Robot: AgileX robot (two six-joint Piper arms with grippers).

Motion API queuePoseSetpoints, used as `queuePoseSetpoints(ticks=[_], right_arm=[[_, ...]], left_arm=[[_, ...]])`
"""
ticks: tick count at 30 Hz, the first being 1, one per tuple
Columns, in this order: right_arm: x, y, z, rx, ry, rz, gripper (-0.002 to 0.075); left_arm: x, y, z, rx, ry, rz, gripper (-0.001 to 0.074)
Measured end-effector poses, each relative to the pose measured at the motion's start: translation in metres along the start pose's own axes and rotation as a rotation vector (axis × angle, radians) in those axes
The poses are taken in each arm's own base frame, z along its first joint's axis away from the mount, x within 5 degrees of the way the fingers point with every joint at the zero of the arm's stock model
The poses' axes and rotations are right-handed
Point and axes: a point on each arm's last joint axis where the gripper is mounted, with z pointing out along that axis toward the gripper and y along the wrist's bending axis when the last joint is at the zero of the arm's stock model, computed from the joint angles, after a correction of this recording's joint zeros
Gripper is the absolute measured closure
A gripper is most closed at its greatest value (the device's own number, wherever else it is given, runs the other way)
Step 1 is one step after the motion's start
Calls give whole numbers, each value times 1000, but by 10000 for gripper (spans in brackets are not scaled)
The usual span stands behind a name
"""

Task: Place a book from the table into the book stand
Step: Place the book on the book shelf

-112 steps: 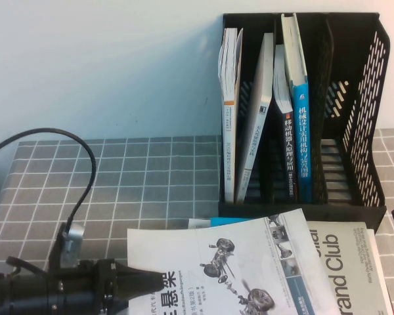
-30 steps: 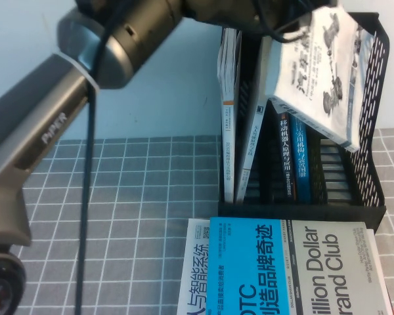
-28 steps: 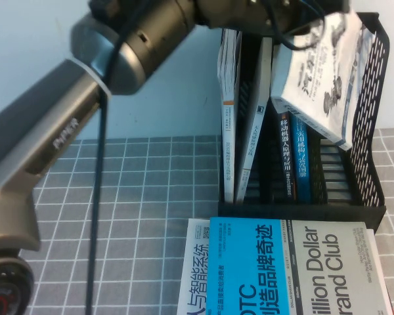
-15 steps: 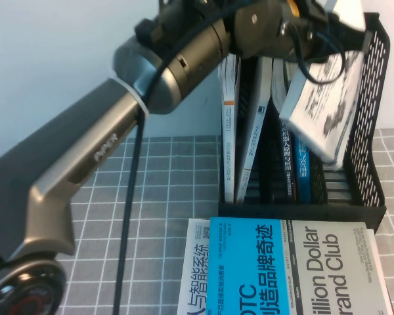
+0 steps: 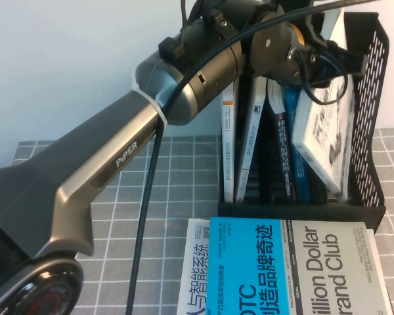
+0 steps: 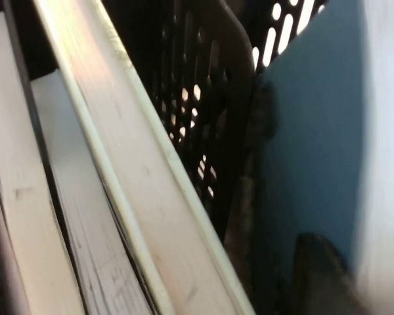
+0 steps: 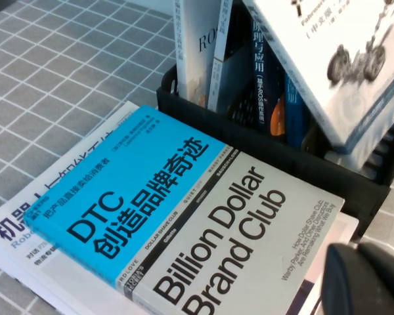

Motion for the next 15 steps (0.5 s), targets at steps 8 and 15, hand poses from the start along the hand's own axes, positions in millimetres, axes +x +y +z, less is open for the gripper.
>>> queuePoseSetpoints(ticks=[8, 15], right_arm=[[0, 0, 0, 0, 0, 0, 729], [-2, -3, 13, -5, 47, 17, 729]], left_arm=[[-15, -6, -15, 13, -30, 5, 170], [-30, -8, -46, -47, 34, 149, 474]])
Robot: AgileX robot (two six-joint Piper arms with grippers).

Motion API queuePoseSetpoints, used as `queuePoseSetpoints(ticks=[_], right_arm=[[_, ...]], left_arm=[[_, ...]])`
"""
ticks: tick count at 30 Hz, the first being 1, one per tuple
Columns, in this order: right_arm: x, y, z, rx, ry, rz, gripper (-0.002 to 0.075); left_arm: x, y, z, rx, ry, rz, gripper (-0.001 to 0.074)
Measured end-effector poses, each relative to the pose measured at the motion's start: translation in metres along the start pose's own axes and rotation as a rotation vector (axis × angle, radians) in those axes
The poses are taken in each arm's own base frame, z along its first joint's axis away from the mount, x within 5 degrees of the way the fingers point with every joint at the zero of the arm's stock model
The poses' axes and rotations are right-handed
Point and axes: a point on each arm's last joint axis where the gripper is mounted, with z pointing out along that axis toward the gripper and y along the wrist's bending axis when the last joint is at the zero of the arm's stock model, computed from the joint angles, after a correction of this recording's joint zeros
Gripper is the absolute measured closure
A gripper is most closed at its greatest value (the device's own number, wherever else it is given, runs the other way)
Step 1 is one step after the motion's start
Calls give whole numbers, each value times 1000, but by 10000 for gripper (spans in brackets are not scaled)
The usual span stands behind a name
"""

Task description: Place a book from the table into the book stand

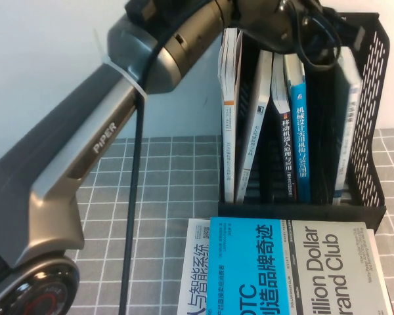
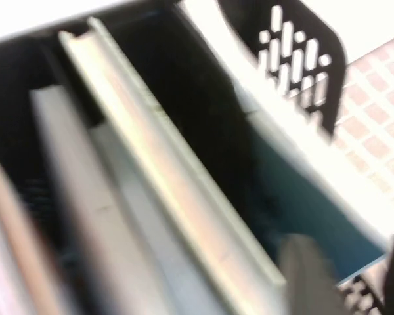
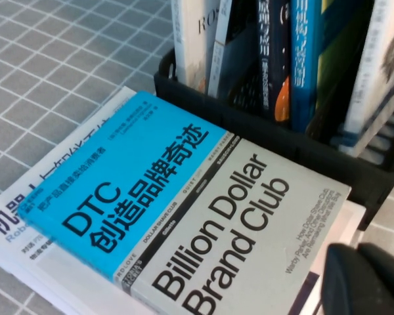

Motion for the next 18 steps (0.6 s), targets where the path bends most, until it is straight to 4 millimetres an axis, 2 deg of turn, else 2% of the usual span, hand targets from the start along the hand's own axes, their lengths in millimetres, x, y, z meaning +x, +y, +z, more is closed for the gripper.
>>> queuePoseSetpoints(ticks=[1, 2, 5, 9, 13, 18], right_arm=[[-1, -1, 4, -1, 5, 8, 729], [-2, -2, 9, -4, 16, 17, 729], [-5, -6, 26, -9, 54, 34, 729], [-7, -12, 47, -8, 98, 66, 729], [-7, -16, 61, 3, 120, 81, 729], [-7, -19, 69, 16, 138, 74, 729]], left_arm=[[-2, 1, -4, -13, 2, 15, 562], [-4, 3, -9, -35, 4, 30, 619], [-8, 13, -25, -86, 15, 40, 699], [-15, 27, -52, -134, 24, 23, 729], [-22, 31, -78, -147, -5, 17, 734], [-15, 33, -97, -161, 21, 37, 734]])
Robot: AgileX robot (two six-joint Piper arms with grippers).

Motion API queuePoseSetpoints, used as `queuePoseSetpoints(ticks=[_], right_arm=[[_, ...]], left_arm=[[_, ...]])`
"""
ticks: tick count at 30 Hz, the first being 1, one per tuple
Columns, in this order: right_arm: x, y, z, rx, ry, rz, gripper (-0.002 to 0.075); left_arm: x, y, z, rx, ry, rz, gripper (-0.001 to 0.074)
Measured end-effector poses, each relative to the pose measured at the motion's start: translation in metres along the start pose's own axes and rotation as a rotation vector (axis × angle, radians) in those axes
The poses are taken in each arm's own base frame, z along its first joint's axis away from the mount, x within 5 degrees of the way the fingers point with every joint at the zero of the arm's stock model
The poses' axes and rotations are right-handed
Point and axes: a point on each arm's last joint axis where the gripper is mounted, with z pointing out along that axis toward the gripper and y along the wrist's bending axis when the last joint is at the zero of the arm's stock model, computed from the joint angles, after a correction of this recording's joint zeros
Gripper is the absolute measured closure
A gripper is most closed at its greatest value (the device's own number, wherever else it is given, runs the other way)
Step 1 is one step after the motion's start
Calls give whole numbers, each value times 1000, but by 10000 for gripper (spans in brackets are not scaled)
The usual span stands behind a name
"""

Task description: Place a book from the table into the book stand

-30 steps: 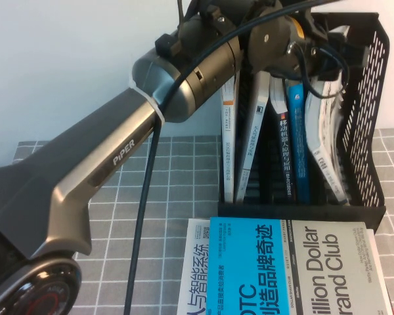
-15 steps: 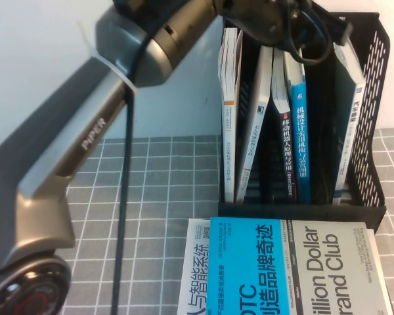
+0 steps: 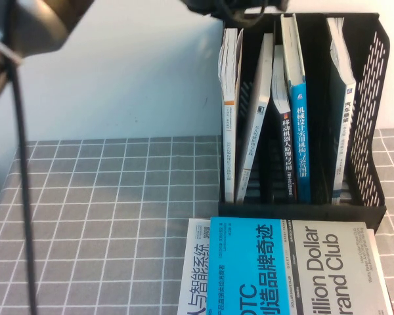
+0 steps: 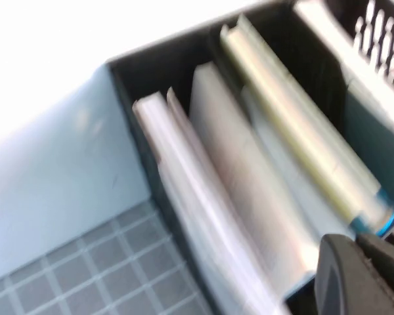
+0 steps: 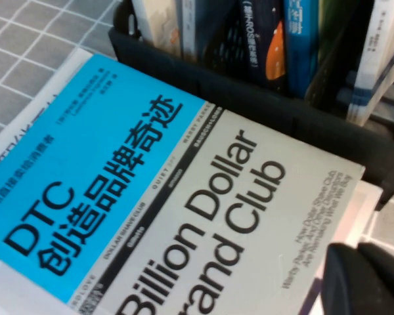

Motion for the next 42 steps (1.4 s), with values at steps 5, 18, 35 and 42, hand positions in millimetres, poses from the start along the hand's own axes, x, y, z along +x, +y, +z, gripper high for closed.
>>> queuePoseSetpoints(ticks=[5, 18, 35, 42], right_arm=[[0, -1, -7, 29, -19, -53, 729], [3, 1, -15, 25, -20, -82, 729], [16, 6, -16, -33, 125, -88, 729], [17, 6, -16, -36, 131, -88, 729]], left_arm=[[25, 6, -17, -9, 5, 14, 735], [174, 21, -67, 83, -73, 20, 736], [196, 27, -110, 96, -139, 1, 737], [197, 26, -95, 91, -92, 4, 737]])
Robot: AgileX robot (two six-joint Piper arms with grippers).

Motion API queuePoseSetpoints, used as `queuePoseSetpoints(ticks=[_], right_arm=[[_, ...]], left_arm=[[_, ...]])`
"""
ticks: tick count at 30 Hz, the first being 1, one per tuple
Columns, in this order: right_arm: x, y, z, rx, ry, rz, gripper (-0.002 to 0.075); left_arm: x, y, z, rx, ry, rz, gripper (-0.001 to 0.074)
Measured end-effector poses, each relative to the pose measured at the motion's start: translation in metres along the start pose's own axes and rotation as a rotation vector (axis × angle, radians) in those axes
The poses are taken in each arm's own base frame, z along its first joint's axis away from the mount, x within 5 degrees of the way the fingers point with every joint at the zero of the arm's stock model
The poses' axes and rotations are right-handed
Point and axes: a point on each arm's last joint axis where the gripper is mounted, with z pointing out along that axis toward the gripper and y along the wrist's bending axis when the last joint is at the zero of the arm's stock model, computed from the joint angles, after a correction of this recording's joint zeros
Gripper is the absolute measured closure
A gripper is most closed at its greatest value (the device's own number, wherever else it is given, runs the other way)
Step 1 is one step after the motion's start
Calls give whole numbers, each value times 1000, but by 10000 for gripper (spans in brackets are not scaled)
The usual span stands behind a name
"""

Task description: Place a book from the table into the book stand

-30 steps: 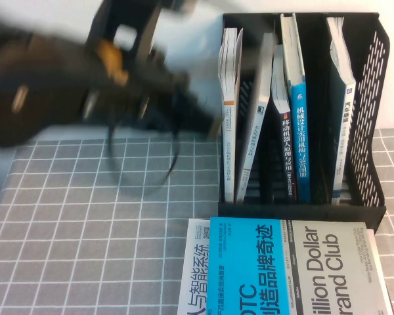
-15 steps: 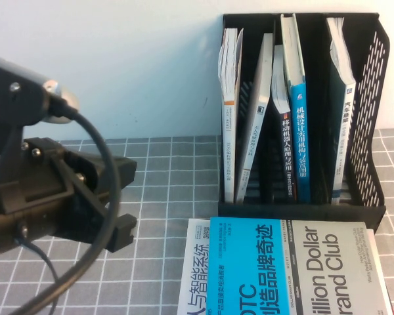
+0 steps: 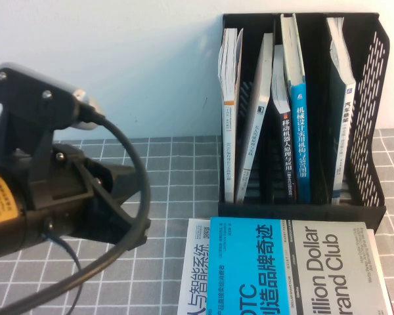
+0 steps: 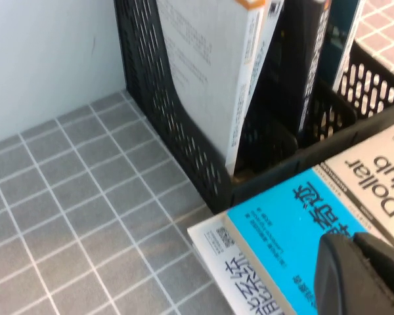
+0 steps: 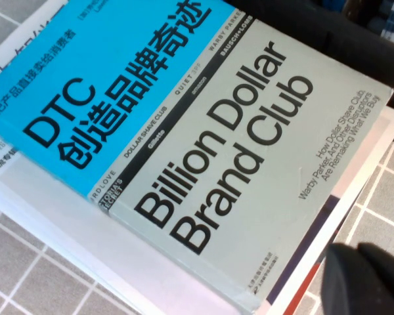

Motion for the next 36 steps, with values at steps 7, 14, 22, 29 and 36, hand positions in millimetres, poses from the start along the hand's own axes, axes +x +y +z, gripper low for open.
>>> queuePoseSetpoints(ticks=[7, 14, 22, 29, 36], right_arm=[[1, 0, 0, -5, 12, 0, 729], [1, 1, 0, -7, 16, 0, 729], [1, 1, 0, -8, 17, 0, 729], [2, 1, 0, -8, 19, 0, 729], [2, 1, 0, -11, 24, -2, 729]], left_arm=[[14, 21, -16, -89, -3, -7, 737], [82, 55, -49, -308, -198, -133, 738], [184, 53, -66, -460, -325, -179, 738], [236, 55, -55, -550, -324, -217, 738], [245, 55, -52, -546, -257, -246, 738]])
